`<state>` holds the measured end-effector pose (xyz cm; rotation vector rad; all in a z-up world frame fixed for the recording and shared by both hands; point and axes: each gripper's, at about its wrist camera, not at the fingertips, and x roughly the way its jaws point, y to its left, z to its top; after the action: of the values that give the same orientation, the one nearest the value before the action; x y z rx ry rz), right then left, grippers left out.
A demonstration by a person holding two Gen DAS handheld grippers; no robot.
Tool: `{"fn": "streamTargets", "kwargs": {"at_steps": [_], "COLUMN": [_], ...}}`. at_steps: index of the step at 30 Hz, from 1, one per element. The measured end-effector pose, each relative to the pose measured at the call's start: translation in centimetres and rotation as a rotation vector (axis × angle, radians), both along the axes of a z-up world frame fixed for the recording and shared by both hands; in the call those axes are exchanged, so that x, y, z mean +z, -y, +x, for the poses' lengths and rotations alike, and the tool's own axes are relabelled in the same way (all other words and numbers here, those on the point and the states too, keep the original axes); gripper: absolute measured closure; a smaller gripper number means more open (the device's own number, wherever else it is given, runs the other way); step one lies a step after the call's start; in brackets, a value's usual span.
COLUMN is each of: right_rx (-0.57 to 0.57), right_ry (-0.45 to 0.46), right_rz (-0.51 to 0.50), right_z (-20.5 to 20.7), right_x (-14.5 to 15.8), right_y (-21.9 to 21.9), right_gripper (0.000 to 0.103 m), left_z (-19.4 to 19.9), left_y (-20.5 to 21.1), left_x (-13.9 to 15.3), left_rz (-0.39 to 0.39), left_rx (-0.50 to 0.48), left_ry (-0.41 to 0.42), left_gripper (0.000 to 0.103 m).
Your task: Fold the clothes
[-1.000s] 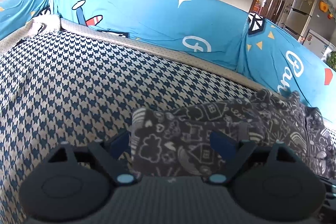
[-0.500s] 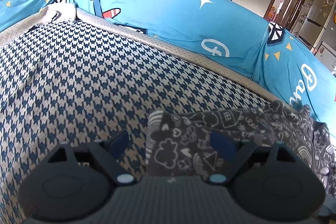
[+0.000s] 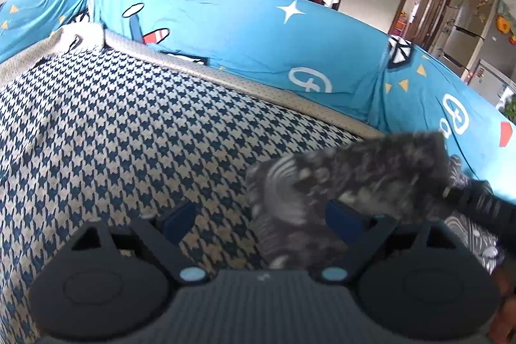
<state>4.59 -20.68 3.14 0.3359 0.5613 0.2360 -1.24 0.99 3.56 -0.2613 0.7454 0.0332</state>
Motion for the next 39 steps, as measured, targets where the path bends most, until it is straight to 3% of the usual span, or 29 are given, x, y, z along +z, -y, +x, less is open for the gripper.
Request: {"fn": "streamTargets", "kwargs": {"at_steps": [13,20,33,39], "right_rx": [-0.123,-0.166,-0.335,-0.425], "right_ry": [0.066,0.1,0.235,0.214], "right_rz": [0.076,0.095,-0.005,-0.054], "right_z": [0.6,0.2,-5.7,-9.0], "right_x": [2.5,3.6,7.7,8.1], "right_y": [4.9,6.7,12.5,15.8], "right_gripper": [0.095,0.095,0.095,0.095], "left_z": [0.0,0.9,2.9,3.2], "left_y": [5.7,7.5,10.1,9.7], "left_x": [-2.2,-2.8,-4.8,-5.1], "left_rz": [0.042,0.018,0.091,0.139], "left_rx": [-0.122,-0.102,-0.085,-0.027], "left_ry": [0.001,0.067,0.051,0.034], "left_gripper": [0.011,0.005,0.003,0.002]}}
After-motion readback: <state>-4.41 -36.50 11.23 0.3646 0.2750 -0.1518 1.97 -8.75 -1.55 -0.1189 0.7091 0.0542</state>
